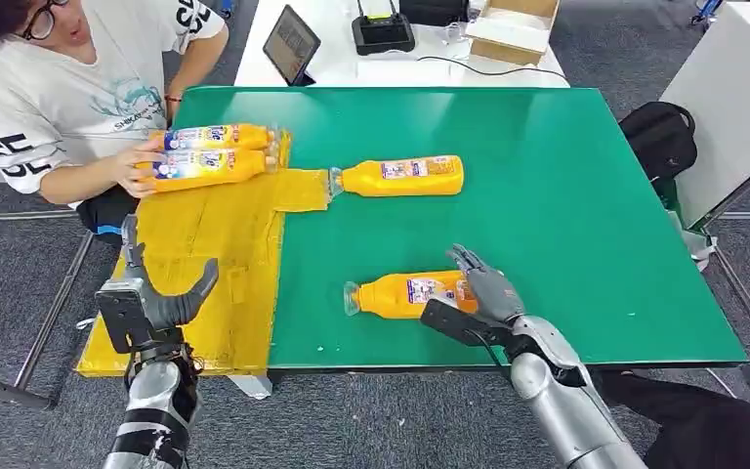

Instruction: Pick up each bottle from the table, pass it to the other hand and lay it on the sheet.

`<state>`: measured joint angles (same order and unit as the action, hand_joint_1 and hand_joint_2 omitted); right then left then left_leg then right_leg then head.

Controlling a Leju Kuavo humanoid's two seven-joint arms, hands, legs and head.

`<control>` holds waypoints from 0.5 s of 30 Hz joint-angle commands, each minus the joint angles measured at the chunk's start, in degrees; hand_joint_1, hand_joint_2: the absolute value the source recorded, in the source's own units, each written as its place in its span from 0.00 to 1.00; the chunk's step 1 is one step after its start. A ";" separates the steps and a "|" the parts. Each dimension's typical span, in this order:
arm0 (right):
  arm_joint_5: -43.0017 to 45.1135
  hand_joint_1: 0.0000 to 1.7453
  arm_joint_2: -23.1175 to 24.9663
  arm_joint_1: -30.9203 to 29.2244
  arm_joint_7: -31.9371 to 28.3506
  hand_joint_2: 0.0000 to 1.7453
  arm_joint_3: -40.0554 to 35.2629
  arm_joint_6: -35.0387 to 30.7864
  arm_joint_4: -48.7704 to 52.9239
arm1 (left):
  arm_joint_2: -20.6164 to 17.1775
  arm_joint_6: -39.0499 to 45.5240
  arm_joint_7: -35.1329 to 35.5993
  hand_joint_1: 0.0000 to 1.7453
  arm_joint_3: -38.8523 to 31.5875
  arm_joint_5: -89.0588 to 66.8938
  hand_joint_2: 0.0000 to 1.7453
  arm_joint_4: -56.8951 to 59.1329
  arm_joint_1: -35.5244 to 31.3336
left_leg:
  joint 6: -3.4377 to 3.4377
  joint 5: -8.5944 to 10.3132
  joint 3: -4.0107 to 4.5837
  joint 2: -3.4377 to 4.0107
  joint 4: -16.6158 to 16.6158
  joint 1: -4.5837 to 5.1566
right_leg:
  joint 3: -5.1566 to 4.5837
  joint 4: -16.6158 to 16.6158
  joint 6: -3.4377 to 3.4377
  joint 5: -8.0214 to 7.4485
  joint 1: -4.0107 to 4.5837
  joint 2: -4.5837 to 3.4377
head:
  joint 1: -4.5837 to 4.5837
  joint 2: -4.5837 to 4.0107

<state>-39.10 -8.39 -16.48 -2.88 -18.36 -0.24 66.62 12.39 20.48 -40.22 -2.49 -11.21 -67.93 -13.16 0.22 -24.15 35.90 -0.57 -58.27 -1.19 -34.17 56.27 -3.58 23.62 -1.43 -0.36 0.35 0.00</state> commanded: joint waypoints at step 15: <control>5.51 0.00 0.20 -26.95 -0.90 1.00 -12.43 15.11 -34.69 | 0.45 -2.20 0.22 0.00 3.96 -0.51 1.00 16.26 -6.48 | -0.15 0.07 -0.16 0.08 0.00 0.03 | 0.14 0.00 0.07 -0.05 0.00 -0.02 | -0.02 0.00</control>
<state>-35.43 -8.09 -33.01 -3.10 -23.56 9.40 46.68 13.14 18.53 -40.20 -0.46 -11.96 -60.17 -15.58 0.13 -24.05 35.89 -0.57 -58.28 -1.18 -34.14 56.28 -3.66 23.54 -1.44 -0.36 0.33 0.00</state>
